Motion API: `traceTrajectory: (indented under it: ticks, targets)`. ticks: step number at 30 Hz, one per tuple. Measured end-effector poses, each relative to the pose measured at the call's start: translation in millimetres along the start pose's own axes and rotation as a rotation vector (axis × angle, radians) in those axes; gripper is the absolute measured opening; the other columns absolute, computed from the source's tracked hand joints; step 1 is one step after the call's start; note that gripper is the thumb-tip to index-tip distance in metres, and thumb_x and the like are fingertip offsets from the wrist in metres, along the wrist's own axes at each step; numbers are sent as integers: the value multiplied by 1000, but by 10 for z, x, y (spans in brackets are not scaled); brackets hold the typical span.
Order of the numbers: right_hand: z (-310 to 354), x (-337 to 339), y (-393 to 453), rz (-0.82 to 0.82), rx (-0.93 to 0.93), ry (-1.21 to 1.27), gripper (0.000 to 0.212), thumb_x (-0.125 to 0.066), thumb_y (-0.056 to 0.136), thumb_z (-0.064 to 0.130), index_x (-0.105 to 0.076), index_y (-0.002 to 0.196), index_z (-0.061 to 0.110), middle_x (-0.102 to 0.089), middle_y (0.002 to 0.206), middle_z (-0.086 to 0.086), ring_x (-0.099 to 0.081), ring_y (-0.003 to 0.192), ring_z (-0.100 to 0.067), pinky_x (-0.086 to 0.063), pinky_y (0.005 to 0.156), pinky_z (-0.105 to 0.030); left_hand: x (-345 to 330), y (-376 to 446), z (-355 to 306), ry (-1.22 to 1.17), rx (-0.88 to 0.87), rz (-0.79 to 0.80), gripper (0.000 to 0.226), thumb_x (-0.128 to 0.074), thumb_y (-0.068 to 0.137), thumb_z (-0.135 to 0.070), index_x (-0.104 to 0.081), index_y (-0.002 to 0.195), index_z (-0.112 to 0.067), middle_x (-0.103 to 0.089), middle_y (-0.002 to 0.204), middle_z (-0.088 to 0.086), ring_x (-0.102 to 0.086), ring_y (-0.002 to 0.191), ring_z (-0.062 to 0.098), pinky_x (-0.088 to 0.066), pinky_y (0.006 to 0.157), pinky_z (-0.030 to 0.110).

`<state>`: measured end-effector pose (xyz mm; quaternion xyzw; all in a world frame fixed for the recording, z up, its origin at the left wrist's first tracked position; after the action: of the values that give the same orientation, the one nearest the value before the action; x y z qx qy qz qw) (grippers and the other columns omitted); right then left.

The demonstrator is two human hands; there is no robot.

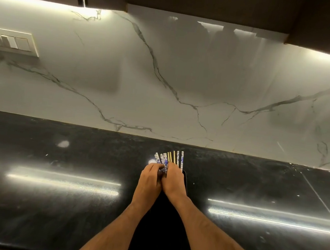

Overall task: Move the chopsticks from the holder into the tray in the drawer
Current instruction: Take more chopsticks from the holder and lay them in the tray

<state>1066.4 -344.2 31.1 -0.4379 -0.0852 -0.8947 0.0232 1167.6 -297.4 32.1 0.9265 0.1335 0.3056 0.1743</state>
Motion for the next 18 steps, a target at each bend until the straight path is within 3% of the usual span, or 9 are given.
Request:
traceTrajectory:
  ticks: [2, 6, 9, 12, 15, 18]
  targets:
    - [-27, 9, -16, -2, -50, 13, 14, -54, 102, 19, -59, 114, 14, -68, 110, -5, -60, 84, -6, -47, 72, -14, 6, -15, -36, -4, -10, -7, 24, -53, 100, -11, -63, 122, -11, -65, 120, 4, -57, 110, 10, -49, 101, 34]
    - [-42, 80, -76, -24, -123, 59, 16, -55, 101, 19, -59, 115, 13, -70, 106, -4, -67, 90, -13, -58, 81, -28, 27, -48, -114, -5, -41, -26, 25, -52, 100, -13, -62, 123, -11, -66, 121, 6, -56, 109, 7, -50, 101, 32]
    - [-58, 136, -122, -39, -156, 141, 13, -57, 99, 16, -61, 111, 13, -71, 106, -5, -67, 90, -13, -59, 82, -31, 54, -77, -176, -26, -25, -46, 34, -43, 98, -30, -61, 122, -14, -64, 119, 1, -56, 105, 2, -52, 98, 31]
    - [-96, 214, -156, -51, -213, 243, 22, -57, 99, 8, -60, 121, 9, -70, 113, -7, -66, 93, -13, -57, 81, -26, 56, -117, -232, -48, -5, -31, 42, -38, 95, -45, -58, 121, -20, -61, 115, -9, -58, 103, 1, -53, 94, 28]
    - [-75, 358, -194, -91, -208, 319, 18, -54, 100, 5, -59, 116, 10, -69, 105, -5, -65, 85, -8, -58, 77, -20, 32, -146, -293, -5, -33, -17, 44, -46, 94, -37, -57, 128, -11, -62, 120, -1, -60, 107, 7, -54, 94, 29]
    - [-28, 555, -251, -168, -181, 428, 14, -54, 100, 5, -61, 111, 12, -67, 94, 2, -66, 79, -6, -52, 63, -10, 14, -144, -296, -93, 73, -4, 33, -54, 99, -29, -57, 130, -16, -62, 119, -9, -60, 110, 3, -51, 96, 24]
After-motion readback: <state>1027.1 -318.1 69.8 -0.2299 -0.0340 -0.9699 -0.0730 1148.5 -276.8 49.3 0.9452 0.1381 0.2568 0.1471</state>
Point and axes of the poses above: each hand's wrist, its own y-axis towards the middle knuckle, its own x-axis out of the back of the hand, z = x × y, the point moved 8 cm from there along y, towards the middle knuckle
